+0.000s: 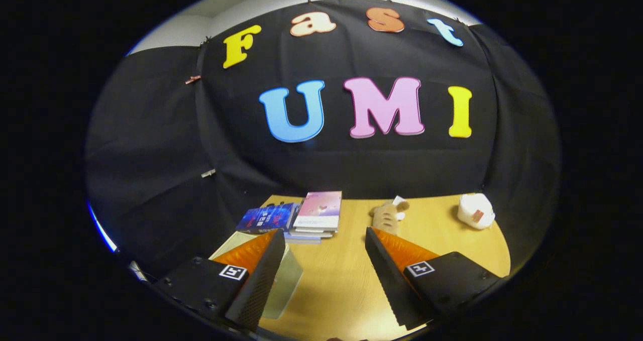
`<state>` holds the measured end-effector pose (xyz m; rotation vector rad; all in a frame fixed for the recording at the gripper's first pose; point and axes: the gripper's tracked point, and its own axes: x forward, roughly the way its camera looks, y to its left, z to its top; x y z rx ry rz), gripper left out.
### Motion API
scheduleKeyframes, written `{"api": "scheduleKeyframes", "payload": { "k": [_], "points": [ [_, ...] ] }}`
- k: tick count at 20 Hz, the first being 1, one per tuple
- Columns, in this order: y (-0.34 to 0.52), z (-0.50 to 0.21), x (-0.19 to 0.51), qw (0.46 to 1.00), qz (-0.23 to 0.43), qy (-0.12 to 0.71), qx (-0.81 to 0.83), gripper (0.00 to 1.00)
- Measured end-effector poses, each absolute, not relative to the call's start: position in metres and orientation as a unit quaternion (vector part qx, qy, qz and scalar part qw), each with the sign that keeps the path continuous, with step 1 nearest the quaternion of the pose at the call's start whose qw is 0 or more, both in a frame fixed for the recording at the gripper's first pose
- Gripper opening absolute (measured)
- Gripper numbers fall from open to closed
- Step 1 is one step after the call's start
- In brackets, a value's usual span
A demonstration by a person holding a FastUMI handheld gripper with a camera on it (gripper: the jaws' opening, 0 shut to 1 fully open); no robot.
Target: Open the storage box then place both shoes into the box .Put the left shoe in first, then the right shoe, with the right side of both shoes facing outward in a uniform manner.
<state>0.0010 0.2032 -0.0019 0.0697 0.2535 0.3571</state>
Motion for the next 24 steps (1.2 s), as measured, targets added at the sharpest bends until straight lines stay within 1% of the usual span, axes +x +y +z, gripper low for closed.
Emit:
{"api": "scheduleKeyframes", "payload": {
  "k": [5,11,15,19,24],
  "points": [
    [0.141,0.039,0.002,0.983,0.173,0.058,0.029,0.99],
    [0.059,0.051,0.001,0.991,0.125,0.026,0.028,0.98],
    [0.033,0.059,-0.013,0.994,0.105,-0.017,0.006,0.98],
    [0.017,0.043,-0.02,0.996,0.084,0.002,0.023,0.98],
    [0.009,0.031,-0.024,0.995,0.09,0.021,0.026,0.98]
  ]
}}
